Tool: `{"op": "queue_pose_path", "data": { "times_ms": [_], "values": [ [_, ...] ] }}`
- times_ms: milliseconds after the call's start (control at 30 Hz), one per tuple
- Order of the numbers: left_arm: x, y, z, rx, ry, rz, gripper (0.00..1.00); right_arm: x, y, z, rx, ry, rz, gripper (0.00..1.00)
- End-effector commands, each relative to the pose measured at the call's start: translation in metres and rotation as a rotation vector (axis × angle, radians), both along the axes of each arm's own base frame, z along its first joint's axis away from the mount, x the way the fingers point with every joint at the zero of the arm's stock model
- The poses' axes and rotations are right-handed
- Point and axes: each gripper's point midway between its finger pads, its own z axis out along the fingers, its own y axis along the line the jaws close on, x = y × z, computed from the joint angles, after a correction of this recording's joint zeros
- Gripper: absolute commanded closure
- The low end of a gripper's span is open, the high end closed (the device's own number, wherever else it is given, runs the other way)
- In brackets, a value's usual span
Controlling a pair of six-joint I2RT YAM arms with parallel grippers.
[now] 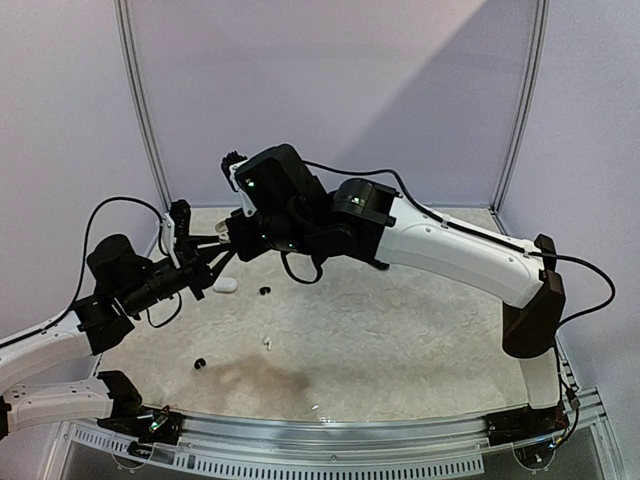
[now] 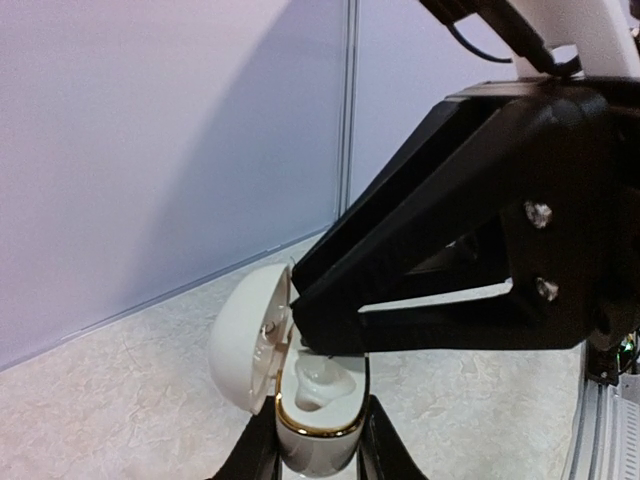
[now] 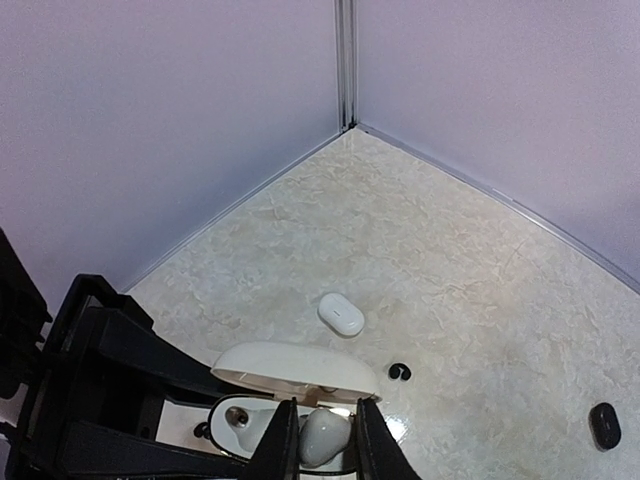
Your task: Insert the wireless bluetooth earbuds into the charging case
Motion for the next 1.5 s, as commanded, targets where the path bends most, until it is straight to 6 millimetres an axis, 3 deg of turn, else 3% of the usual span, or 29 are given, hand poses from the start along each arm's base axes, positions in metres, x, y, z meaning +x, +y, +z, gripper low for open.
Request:
{"op": "queue_pose_path", "data": {
  "times_ms": [0,233,533,833,967,1100,1167,1267,1467],
  "values": [
    [-0.006,-0.003,0.009,-0.013,-0.039,-0.018,1.0,-0.003,0.007,-0.013,-0.045,-0.012,0.024,0.93],
    [-0.006,0.0,0.005,0.001,-0.024,-0.007,1.0,-0.008,0.007,0.0,-0.039,-0.061,0.081,1.0],
    [-0.019,-0.008,-0.005,0.005,0.037,-0.094,1.0,-0.022,-0.011,0.053,0.048,-0.15,0.154,1.0],
    [-0.023,-0.009,-0.003,0.015,0.032,-0.117,1.0,-0.037,-0.019,0.074,0.09,-0.162,0.231,1.0],
    [-0.039,-0.017,0.004,0.014,0.012,-0.219,1.0,-0.055,-0.023,0.089,0.102,-0.177,0.36,1.0],
    [-0.07,-0.03,0.022,-0.01,-0.025,-0.42,1.0,-0.098,-0.031,0.122,0.2,-0.168,0.651,1.0],
    [-0.086,-0.036,0.029,-0.027,-0.022,-0.533,1.0,-0.119,-0.034,0.129,0.195,-0.216,0.784,1.0],
    [-0.097,-0.04,0.036,-0.024,-0.037,-0.612,1.0,-0.138,-0.036,0.129,0.179,-0.231,0.905,1.0],
    [-0.112,-0.045,0.039,0.002,-0.047,-0.731,1.0,-0.149,-0.035,0.103,0.069,-0.241,1.023,1.0]
  ]
}}
